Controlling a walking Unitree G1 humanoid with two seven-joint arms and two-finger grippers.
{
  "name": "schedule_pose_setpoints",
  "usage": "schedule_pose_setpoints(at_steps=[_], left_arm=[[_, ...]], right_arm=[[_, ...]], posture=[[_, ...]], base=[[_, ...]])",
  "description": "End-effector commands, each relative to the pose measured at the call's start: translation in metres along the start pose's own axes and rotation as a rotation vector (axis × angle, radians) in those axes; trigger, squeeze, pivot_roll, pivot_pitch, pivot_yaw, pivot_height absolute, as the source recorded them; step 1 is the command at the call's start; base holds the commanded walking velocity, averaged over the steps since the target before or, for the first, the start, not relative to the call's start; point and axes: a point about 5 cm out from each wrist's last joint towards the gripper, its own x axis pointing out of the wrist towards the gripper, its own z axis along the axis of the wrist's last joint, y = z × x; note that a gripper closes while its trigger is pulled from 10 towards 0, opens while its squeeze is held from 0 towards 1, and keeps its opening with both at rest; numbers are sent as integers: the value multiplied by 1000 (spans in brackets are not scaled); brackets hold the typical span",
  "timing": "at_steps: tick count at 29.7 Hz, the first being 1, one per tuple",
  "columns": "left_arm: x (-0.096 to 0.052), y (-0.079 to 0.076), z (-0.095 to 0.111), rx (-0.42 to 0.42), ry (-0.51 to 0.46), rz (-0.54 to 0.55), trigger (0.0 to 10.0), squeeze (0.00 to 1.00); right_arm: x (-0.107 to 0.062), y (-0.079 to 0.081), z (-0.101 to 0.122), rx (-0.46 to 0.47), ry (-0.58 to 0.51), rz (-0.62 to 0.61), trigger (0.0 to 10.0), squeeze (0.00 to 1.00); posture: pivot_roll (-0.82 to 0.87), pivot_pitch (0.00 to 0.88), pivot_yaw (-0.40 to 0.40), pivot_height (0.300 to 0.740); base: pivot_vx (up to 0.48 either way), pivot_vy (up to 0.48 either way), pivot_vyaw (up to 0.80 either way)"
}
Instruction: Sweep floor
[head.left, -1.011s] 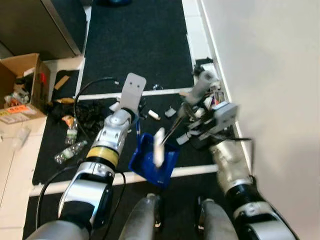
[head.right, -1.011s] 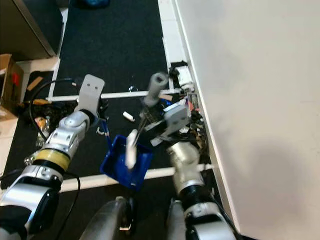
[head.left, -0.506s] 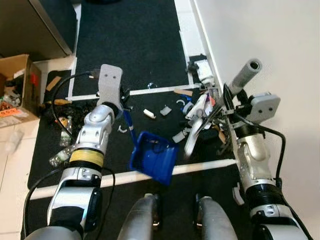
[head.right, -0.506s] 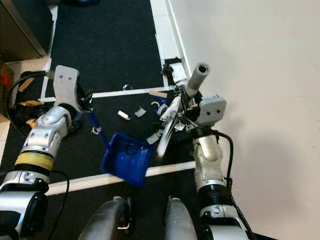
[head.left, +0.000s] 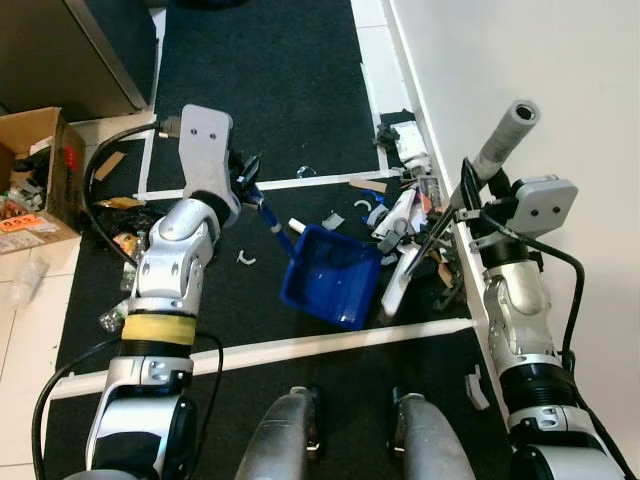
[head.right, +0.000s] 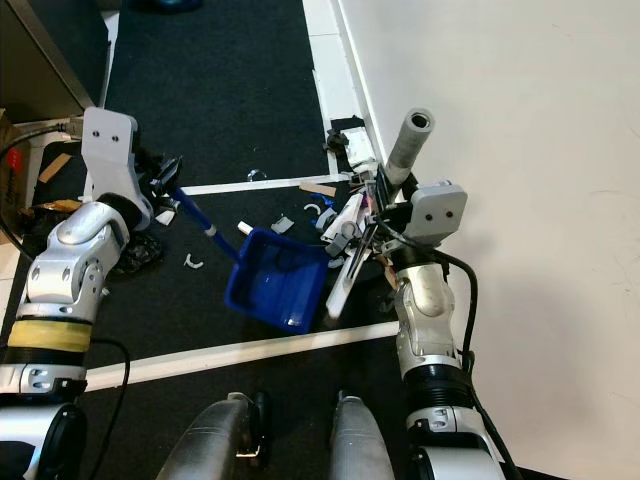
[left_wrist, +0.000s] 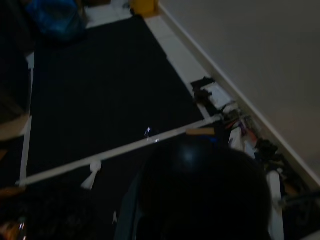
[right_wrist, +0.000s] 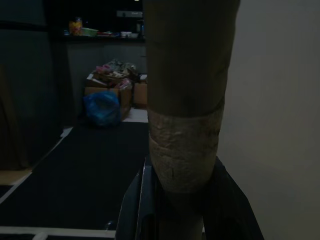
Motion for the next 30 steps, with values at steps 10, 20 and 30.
schedule_pose_setpoints(at_steps=[10, 20, 30], left_arm=[[-4, 5, 2, -2, 0, 37, 10000, 0], [-3, 4, 1, 0, 8, 38, 10000, 0], [-3, 3, 0, 5, 11, 35, 10000, 0]], right_arm=[[2, -20, 9, -35, -34, -97, 10000, 0], [1, -20, 4, -50, -10, -106, 10000, 0], [0, -22, 0, -53, 6, -114, 10000, 0]], posture=[[66, 188, 29, 740], [64, 183, 29, 740], [63, 181, 28, 740]], base=[[142, 0, 0], [315, 0, 0], [330, 0, 0]])
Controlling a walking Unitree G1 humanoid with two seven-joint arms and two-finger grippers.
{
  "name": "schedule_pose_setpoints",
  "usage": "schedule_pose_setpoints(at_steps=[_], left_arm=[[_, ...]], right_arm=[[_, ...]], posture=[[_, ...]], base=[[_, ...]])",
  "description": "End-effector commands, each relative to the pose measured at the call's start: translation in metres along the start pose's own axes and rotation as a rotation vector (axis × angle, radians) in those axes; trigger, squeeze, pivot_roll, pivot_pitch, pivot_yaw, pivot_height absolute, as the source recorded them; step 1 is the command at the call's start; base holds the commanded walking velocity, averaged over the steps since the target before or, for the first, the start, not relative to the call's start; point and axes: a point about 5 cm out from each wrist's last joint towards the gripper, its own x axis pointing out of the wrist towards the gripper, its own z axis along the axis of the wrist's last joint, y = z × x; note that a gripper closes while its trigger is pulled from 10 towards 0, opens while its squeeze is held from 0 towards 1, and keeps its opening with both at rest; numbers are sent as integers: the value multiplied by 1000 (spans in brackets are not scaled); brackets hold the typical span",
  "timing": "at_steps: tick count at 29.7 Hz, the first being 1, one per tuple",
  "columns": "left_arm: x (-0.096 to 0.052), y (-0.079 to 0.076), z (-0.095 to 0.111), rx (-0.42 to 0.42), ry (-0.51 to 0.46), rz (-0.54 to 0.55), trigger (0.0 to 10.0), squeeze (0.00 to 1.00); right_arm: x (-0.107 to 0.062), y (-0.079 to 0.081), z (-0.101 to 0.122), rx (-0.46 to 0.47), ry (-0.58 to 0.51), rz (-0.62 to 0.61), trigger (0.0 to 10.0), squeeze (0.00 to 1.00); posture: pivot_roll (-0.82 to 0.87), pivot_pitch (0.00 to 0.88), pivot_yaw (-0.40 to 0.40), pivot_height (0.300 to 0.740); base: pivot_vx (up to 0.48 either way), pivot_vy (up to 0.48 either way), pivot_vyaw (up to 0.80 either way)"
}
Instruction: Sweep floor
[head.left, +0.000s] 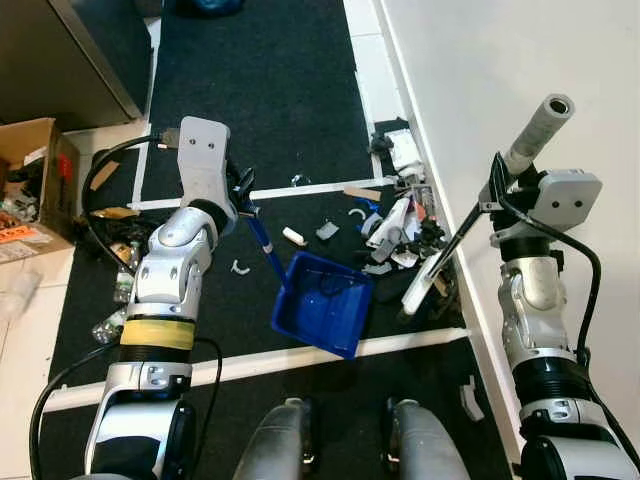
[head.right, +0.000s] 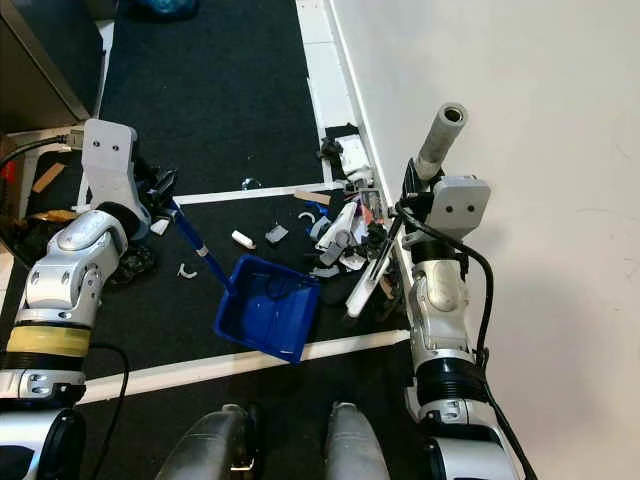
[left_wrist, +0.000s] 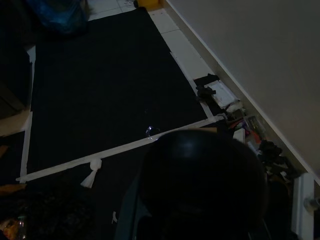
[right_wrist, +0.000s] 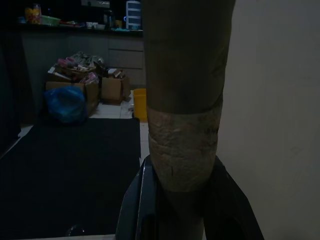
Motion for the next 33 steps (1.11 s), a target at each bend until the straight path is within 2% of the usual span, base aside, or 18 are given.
schedule_pose_setpoints(at_steps=[1, 25, 33], left_arm=[[-2, 0, 2, 10, -13, -2, 10000, 0], [-1, -1, 2, 19, -11, -5, 10000, 0], [0, -3, 3, 27, -16, -7, 10000, 0]], right_arm=[[0, -3, 3, -9, -26, -6, 10000, 0], [-1, -2, -1, -6, -16, -6, 10000, 0], [-2, -2, -1, -6, -17, -7, 10000, 0]], posture=[[64, 182, 30, 740], [63, 183, 33, 740], [64, 186, 35, 740]], base=[[356, 0, 0], [400, 0, 0], [72, 0, 0]])
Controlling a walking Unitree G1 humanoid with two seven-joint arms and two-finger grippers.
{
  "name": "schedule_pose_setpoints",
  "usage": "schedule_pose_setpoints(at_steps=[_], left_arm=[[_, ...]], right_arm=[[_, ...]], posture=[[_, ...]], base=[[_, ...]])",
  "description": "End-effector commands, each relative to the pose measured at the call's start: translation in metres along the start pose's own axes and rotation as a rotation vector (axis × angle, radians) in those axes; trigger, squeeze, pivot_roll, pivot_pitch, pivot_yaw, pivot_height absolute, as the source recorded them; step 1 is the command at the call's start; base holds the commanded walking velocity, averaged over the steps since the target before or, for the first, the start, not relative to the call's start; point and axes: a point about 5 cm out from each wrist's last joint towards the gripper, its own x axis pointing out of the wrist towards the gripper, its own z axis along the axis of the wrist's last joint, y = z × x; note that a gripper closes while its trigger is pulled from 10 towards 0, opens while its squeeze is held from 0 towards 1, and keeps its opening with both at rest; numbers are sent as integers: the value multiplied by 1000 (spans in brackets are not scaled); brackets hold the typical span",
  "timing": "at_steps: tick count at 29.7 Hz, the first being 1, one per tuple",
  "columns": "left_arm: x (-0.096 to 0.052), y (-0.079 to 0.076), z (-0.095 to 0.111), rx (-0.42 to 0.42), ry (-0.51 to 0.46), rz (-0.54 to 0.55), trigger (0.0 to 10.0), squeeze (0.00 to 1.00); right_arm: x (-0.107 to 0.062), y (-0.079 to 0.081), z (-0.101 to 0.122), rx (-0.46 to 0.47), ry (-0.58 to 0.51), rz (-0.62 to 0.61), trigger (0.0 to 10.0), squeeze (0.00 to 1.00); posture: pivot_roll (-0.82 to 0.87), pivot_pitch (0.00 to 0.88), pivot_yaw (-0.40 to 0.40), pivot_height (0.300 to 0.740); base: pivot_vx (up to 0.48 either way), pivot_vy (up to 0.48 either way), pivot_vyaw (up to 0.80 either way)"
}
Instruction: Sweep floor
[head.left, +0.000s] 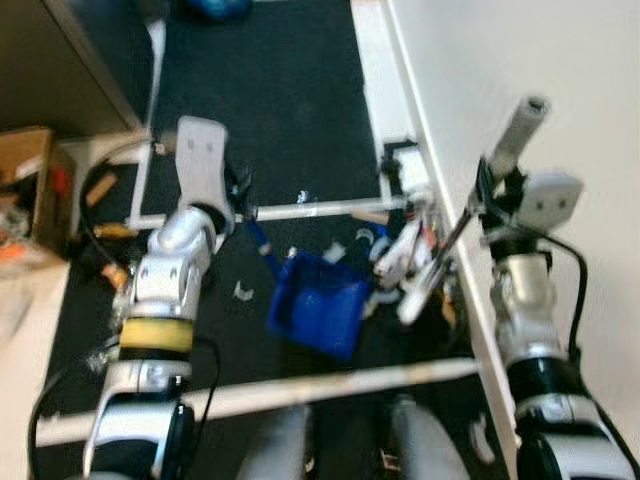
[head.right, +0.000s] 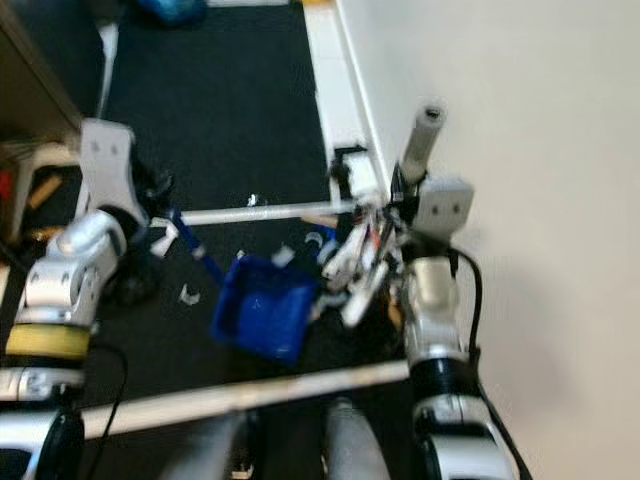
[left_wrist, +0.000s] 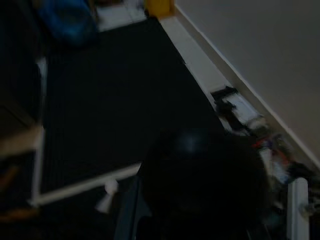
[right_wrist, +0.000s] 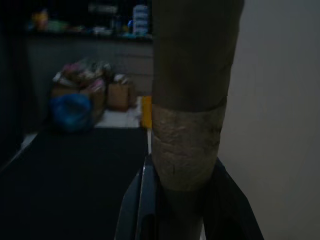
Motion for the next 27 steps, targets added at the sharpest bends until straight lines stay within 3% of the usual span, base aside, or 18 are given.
schedule_pose_setpoints(at_steps=[1, 23, 27], left_arm=[[-2, 3, 6, 1, -31, 3, 10000, 0], [1, 5, -6, -2, 3, 29, 10000, 0], [3, 4, -16, -3, 30, 32, 10000, 0]], right_arm=[[-1, -1, 3, -15, -27, 0, 10000, 0], [-2, -2, -4, -40, 4, -3, 10000, 0], [-5, -1, -9, -121, 26, 27, 10000, 0]], posture=[[62, 186, 37, 740], [64, 193, 35, 740], [64, 201, 31, 740]], base=[[0, 0, 0], [0, 0, 0], [0, 0, 0]])
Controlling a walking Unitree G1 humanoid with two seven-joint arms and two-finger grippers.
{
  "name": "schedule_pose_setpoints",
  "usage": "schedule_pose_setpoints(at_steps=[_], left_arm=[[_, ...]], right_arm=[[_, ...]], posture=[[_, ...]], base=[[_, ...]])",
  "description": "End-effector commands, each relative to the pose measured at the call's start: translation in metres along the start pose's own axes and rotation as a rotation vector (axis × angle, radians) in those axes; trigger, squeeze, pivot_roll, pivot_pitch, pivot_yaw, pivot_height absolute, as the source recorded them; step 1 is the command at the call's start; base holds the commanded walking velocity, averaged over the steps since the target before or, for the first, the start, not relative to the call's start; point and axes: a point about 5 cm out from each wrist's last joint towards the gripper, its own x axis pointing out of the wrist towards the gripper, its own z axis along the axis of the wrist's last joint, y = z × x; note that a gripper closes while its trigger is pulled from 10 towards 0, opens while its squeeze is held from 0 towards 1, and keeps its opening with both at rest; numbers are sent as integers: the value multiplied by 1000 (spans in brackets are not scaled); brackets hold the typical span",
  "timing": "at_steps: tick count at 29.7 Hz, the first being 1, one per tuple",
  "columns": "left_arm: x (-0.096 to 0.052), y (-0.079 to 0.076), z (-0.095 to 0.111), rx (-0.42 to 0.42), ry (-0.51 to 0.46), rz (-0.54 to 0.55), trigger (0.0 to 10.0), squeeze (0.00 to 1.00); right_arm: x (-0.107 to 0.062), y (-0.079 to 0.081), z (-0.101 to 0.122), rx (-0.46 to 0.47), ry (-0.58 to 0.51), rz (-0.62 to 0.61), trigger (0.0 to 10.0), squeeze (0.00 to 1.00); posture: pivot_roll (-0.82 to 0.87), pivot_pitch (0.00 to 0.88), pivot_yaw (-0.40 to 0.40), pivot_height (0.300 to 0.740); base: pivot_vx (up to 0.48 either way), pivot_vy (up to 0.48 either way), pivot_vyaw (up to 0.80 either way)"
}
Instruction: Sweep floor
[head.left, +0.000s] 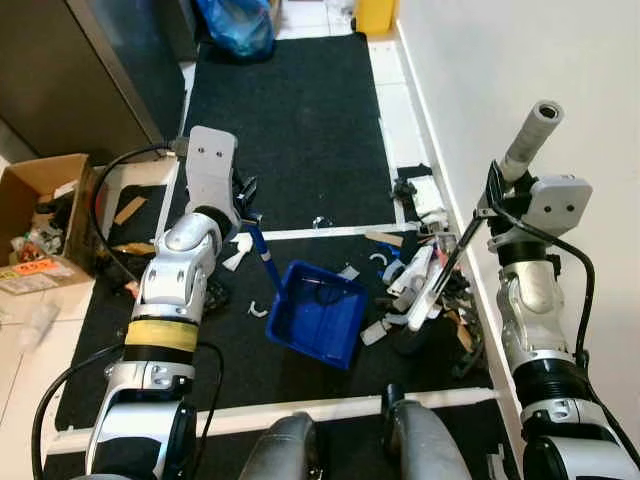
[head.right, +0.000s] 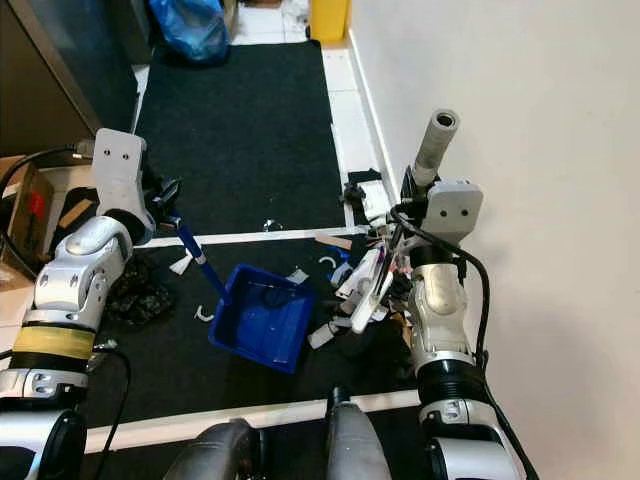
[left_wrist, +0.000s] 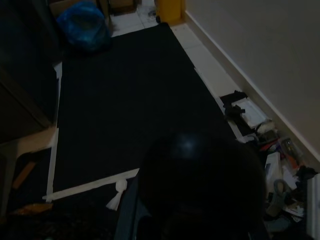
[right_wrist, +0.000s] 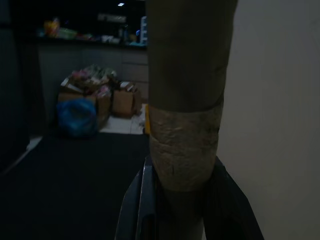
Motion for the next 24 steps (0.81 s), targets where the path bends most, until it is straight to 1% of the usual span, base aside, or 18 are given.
schedule_pose_setpoints(at_steps=[1, 5, 9, 15, 19, 22, 24], left_arm=[[2, -1, -7, 0, 5, 9, 10000, 0], [6, 1, -21, -1, 36, 30, 10000, 0], [10, 3, -28, 9, 45, 53, 10000, 0], [16, 4, -31, 17, 45, 72, 10000, 0], [22, 2, -31, 14, 28, 83, 10000, 0], [23, 1, -29, 14, 7, 80, 10000, 0], [24, 1, -28, 16, 5, 79, 10000, 0]], right_arm=[[-4, 2, -5, -64, 6, 24, 10000, 0], [-6, 7, -16, -129, 42, 45, 10000, 0], [-7, 15, -23, -171, 61, 55, 10000, 0], [-7, 22, -30, -205, 86, 47, 10000, 0], [-10, 27, -43, -234, 137, 43, 10000, 0], [-10, 30, -45, -279, 136, 54, 10000, 0], [-10, 31, -45, -289, 136, 58, 10000, 0]], posture=[[64, 201, 31, 740], [70, 214, 28, 740], [71, 226, 29, 740], [73, 230, 30, 740], [86, 250, 33, 740], [100, 272, 42, 740], [100, 272, 42, 740]], base=[[0, 0, 0], [0, 0, 0], [0, 0, 0], [0, 0, 0], [0, 0, 0], [0, 0, 0], [0, 0, 0]])
